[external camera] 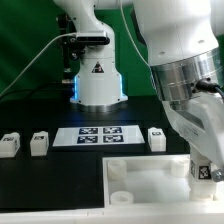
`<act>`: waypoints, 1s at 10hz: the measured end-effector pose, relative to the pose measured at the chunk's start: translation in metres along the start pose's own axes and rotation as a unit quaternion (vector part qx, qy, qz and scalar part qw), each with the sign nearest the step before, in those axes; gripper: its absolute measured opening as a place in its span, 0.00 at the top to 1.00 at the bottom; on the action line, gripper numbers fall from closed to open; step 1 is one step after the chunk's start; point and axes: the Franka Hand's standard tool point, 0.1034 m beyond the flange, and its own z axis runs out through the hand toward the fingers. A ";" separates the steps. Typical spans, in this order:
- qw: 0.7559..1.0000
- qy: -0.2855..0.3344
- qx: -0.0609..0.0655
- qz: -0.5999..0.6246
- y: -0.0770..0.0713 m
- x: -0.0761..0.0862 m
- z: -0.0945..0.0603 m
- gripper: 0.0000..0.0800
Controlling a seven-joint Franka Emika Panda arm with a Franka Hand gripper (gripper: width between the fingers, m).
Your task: Assemble one leg
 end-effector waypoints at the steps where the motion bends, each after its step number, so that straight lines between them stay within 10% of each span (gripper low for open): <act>1: 0.994 0.000 -0.022 -0.103 0.002 -0.001 -0.001 0.63; 4: 0.957 0.003 -0.039 -0.286 0.000 0.000 -0.004 0.23; 8: 0.879 0.008 -0.049 -0.474 -0.001 0.002 -0.006 0.19; 10: 0.799 0.026 -0.068 -0.597 -0.004 0.002 -0.010 0.19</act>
Offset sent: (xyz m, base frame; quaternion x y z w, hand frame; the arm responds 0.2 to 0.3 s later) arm 0.0000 0.0000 0.0000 0.0000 0.0000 -0.2667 0.9638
